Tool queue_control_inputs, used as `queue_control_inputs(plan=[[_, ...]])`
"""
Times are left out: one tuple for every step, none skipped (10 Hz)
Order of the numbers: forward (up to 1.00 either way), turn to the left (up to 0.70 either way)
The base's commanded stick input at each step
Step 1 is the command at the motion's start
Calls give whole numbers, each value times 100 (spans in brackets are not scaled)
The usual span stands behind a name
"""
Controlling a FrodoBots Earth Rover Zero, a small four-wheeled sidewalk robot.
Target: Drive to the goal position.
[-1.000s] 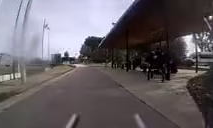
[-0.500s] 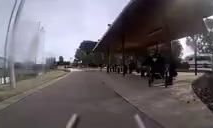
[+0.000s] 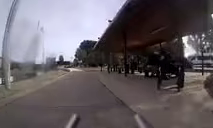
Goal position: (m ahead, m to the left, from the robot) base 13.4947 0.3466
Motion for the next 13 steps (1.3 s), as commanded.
queue_control_inputs(plan=[[100,0],[100,0],[100,0],[100,0],[100,0],[100,-20],[100,-20],[100,0],[100,0],[100,-19],[100,-19],[100,-19],[100,-7]])
